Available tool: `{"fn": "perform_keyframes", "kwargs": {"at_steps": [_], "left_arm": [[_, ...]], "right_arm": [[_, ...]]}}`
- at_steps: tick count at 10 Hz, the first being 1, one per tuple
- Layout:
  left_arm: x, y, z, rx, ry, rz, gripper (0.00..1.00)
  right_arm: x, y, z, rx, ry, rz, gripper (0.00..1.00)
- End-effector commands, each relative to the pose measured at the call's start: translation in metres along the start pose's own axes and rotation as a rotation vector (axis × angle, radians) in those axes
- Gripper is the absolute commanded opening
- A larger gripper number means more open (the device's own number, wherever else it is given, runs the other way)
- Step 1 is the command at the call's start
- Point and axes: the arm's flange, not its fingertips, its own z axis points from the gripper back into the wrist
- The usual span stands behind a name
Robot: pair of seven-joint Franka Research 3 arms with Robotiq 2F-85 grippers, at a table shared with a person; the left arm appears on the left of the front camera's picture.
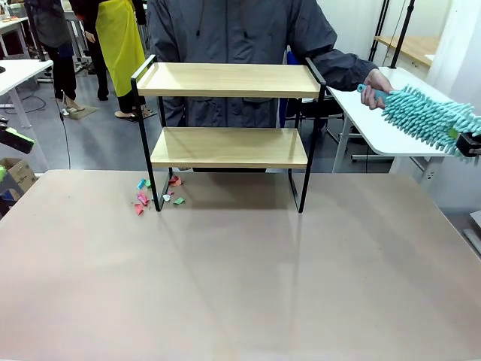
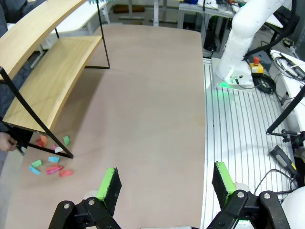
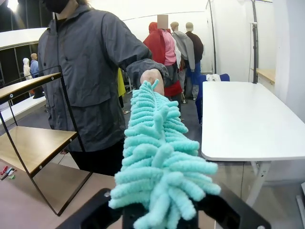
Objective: Clean the shelf.
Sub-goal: Hand the Duster back to the human.
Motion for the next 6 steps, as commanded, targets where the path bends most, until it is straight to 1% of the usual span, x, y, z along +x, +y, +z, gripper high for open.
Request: {"fn": "perform_keyframes", "kwargs": {"at_steps": [1,2,3,4,5,6], "left_arm": [[0.001,0.001,0.0,-0.004,-0.026,-0.017,1.0],[0.001,0.001,0.0,-0.004,-0.026,-0.017,1.0],[0.001,0.001,0.0,-0.004,-0.026,-0.017,1.0],[0.001,0.001,0.0,-0.004,-0.026,-0.017,1.0],[0.001,0.001,0.0,-0.004,-0.026,-0.017,1.0],[0.001,0.001,0.0,-0.004,-0.026,-0.017,1.0]], "right_arm": [[0.0,-0.002,0.001,0.031,0.002,-0.011,0.92],[0.0,-0.002,0.001,0.031,-0.003,-0.024,1.0],[0.005,-0.004,-0.002,0.035,-0.013,-0.067,1.0],[0.012,-0.006,0.004,0.076,-0.021,-0.142,1.0],[0.041,-0.012,0.009,0.086,-0.076,-0.223,1.0],[0.068,-0.02,0.024,0.113,-0.132,-0.301,1.0]]}}
